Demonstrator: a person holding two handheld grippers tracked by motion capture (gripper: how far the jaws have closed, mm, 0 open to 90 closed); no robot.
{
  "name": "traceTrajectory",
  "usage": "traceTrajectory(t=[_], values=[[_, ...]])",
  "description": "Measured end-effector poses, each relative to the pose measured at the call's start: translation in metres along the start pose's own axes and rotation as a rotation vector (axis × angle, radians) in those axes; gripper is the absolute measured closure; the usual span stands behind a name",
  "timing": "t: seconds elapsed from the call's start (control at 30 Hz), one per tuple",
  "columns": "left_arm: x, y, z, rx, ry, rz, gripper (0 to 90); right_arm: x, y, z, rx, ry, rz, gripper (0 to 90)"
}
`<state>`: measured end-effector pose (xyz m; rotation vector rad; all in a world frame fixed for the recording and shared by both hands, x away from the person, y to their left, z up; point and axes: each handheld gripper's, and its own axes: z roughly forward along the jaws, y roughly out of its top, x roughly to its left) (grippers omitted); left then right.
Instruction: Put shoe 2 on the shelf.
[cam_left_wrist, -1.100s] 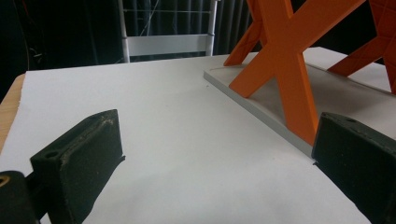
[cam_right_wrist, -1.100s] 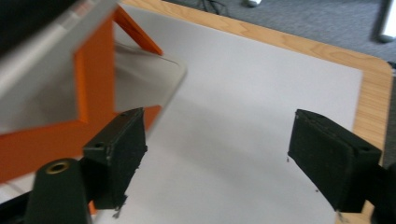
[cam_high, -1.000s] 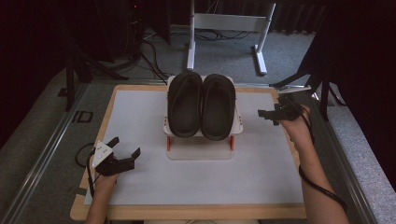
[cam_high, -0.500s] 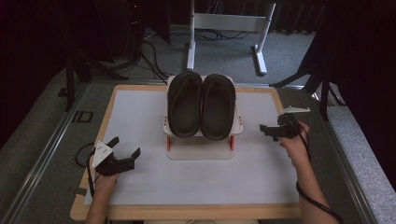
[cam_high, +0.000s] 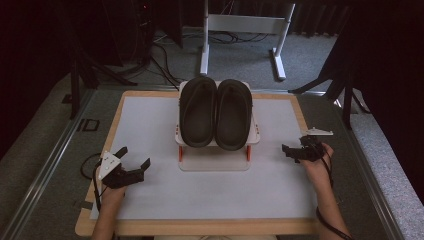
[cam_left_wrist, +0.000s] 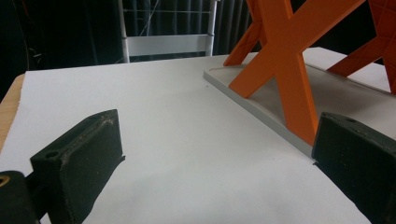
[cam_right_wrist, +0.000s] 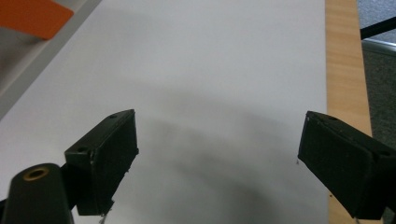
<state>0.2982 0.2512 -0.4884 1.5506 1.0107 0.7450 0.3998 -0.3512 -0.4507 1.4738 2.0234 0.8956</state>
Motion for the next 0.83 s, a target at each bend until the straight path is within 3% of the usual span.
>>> traceTrajectory(t=[0.17, 0.27, 0.83], values=[[-0.001, 0.000, 0.000, -0.003, -0.001, 0.003, 1.5, -0.001, -0.014, 0.002, 0.006, -0.004, 0.021, 11.3], [-0.001, 0.000, 0.000, 0.000, 0.001, 0.005, 1.6, -0.004, -0.022, -0.001, -0.028, 0.005, 0.062, 11.3], [-0.002, 0.000, 0.000, 0.001, 0.011, 0.012, 1.5, -0.009, -0.031, 0.002, -0.029, 0.012, 0.073, 11.3]])
